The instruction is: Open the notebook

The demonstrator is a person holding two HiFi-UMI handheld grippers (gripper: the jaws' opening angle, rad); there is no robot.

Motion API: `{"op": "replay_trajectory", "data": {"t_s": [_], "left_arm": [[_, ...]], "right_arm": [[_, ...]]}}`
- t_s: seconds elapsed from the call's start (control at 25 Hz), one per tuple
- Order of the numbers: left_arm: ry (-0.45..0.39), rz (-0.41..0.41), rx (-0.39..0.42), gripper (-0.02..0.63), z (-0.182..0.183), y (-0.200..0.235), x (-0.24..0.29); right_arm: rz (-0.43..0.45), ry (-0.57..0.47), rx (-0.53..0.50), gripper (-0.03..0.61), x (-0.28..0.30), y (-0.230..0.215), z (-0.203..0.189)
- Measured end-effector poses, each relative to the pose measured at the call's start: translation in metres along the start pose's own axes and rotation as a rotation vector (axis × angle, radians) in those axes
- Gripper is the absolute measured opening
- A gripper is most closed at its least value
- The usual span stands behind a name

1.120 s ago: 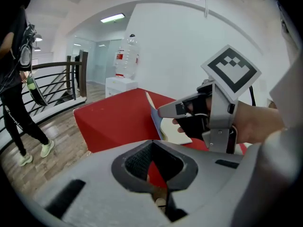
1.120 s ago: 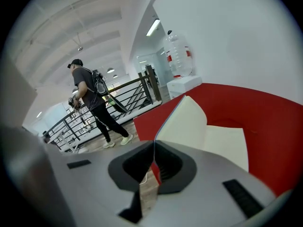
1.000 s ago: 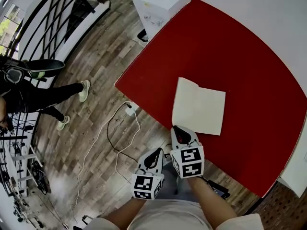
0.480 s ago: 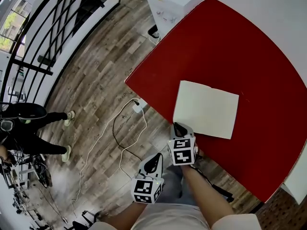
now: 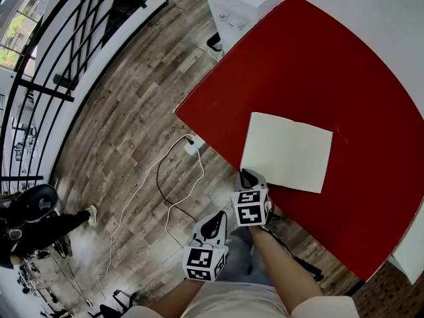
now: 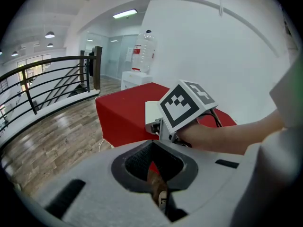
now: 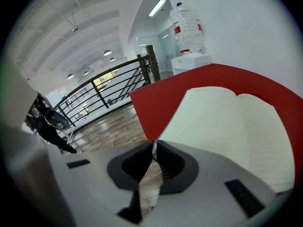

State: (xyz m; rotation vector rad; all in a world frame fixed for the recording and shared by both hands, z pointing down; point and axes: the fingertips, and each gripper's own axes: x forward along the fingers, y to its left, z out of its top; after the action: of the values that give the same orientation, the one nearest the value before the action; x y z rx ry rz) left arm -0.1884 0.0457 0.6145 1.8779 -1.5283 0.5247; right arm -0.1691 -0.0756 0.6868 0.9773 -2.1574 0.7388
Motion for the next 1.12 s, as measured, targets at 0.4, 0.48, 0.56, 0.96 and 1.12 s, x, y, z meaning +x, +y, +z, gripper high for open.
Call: {"op": "replay_trajectory", "data": {"t_s": [0.4, 0.48, 0.56, 0.96, 1.12], "left_arm": [[-0.001, -0.007, 0.005, 0.006, 0.001, 0.002, 0.000], [-0.007, -0.010, 0.009, 0.006, 0.003, 0.001, 0.001], [-0.014, -0.013, 0.014, 0.006, 0.006, 0.000, 0.002], [-0.100, -0.059, 0.041, 0.006, 0.054, -0.024, -0.010], [-0.117, -0.105, 0.036, 0.006, 0.075, -0.049, -0.015]], "right_arm": [[0.053, -0.006, 0.038, 0.062, 0.002, 0.010, -0.002], [0.052, -0.014, 0.029, 0.063, -0.001, 0.009, -0.001], [0.044, -0.030, 0.013, 0.063, -0.010, 0.007, 0.002], [-0.002, -0.148, -0.054, 0.055, -0.124, -0.006, 0.041], [-0.029, -0.194, -0.059, 0.011, -0.175, -0.020, 0.053]]}}
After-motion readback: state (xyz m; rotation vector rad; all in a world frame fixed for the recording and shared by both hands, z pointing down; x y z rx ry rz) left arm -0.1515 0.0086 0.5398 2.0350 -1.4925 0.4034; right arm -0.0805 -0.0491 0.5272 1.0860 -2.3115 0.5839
